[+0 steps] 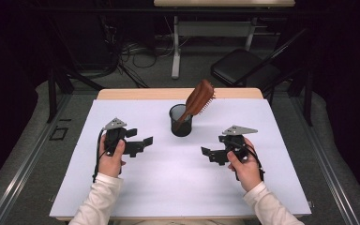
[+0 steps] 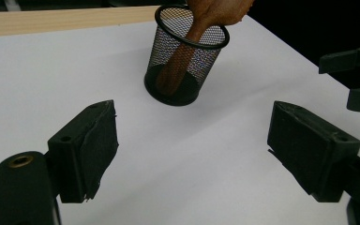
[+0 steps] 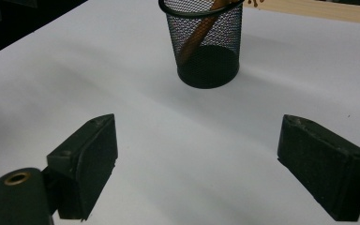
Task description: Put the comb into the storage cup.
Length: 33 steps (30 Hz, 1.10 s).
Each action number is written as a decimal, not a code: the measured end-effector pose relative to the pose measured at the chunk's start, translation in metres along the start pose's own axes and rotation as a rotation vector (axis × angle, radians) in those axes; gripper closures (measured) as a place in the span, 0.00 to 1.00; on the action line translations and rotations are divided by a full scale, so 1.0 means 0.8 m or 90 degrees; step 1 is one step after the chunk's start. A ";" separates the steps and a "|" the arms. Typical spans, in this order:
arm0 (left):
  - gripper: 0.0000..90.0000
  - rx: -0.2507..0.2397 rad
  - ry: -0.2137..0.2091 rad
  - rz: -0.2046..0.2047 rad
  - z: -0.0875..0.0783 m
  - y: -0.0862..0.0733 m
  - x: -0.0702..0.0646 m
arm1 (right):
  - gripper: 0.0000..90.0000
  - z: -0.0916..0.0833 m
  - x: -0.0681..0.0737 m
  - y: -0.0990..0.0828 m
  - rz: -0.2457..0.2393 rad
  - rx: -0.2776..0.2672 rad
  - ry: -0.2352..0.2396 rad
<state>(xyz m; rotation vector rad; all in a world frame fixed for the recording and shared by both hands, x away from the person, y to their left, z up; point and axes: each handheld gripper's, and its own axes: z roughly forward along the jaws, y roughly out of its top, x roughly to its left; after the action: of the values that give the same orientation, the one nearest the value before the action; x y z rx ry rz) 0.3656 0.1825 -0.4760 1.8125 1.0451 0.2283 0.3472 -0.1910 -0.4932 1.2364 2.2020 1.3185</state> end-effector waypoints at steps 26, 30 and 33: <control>0.18 0.002 -0.004 0.010 0.002 0.000 -0.003 | 0.14 -0.001 -0.008 -0.030 0.020 -0.021 0.013; 0.18 0.003 -0.005 0.012 0.002 0.000 -0.004 | 0.14 -0.001 -0.010 -0.033 0.020 -0.025 0.014; 0.18 0.004 -0.005 0.012 0.002 0.000 -0.004 | 0.14 -0.002 -0.012 -0.035 0.021 -0.024 0.012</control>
<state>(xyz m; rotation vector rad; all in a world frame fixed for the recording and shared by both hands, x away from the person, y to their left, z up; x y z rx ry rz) 0.3647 0.1793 -0.4758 1.8278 1.0252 0.2301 0.3374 -0.2057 -0.5174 1.2569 2.1676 1.3847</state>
